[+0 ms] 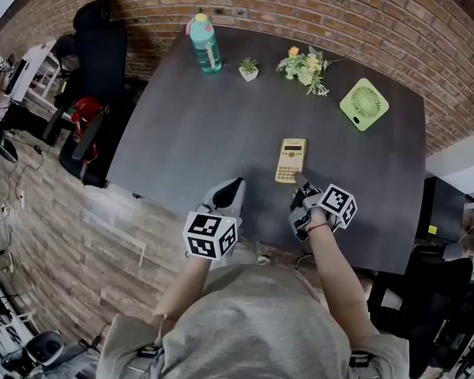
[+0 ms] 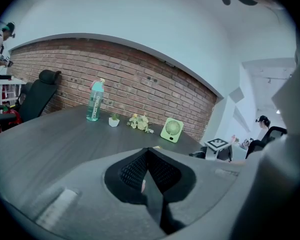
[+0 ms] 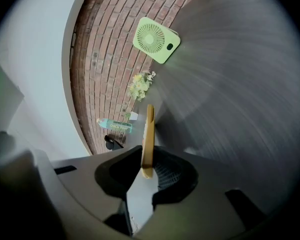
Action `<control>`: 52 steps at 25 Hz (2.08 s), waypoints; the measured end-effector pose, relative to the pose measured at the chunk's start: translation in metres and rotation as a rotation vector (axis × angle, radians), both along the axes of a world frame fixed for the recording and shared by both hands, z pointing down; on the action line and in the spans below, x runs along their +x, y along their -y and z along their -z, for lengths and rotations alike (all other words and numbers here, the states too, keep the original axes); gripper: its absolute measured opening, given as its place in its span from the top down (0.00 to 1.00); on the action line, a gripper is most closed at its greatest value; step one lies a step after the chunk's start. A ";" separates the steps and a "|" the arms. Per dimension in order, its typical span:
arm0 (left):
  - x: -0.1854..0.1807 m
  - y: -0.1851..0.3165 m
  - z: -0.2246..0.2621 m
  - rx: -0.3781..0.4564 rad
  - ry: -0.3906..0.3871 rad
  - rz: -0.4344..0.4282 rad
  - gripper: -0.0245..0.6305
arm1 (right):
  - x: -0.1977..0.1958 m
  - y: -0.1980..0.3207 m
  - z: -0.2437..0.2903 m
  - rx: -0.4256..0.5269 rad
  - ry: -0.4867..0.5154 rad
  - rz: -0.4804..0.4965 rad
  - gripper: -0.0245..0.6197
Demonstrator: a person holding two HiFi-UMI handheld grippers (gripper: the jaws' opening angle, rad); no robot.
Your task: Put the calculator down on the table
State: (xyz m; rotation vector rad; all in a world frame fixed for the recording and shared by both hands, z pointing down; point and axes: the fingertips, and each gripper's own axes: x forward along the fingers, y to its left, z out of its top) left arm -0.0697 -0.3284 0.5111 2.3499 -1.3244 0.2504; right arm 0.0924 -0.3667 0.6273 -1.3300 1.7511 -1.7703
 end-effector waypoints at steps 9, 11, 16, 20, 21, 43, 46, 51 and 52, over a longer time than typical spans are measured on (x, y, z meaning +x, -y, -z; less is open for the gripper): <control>0.000 0.000 -0.002 -0.004 -0.003 -0.004 0.93 | 0.000 0.002 -0.002 0.004 -0.061 0.023 0.85; 0.000 0.000 -0.002 -0.005 -0.003 -0.006 0.93 | 0.000 0.004 -0.003 0.003 -0.075 0.025 0.84; 0.001 -0.001 -0.004 -0.012 -0.005 -0.014 0.93 | 0.003 0.004 -0.007 -0.010 -0.128 0.031 0.84; 0.001 -0.002 -0.004 -0.014 -0.007 -0.017 0.93 | 0.006 0.004 -0.010 -0.017 -0.175 0.041 0.84; 0.000 -0.002 -0.005 -0.014 -0.007 -0.017 0.93 | 0.007 0.004 -0.012 -0.019 -0.187 0.044 0.84; -0.001 -0.001 -0.009 -0.026 -0.015 -0.023 0.93 | 0.029 -0.004 -0.041 -0.119 -0.369 0.049 0.81; 0.001 -0.001 -0.007 -0.024 -0.016 -0.025 0.93 | 0.029 -0.004 -0.041 -0.117 -0.379 0.055 0.81; 0.002 0.000 -0.005 -0.021 -0.016 -0.027 0.93 | 0.030 -0.004 -0.040 -0.112 -0.376 0.048 0.81; 0.002 0.000 -0.005 -0.020 -0.016 -0.027 0.93 | 0.031 -0.004 -0.040 -0.110 -0.375 0.044 0.81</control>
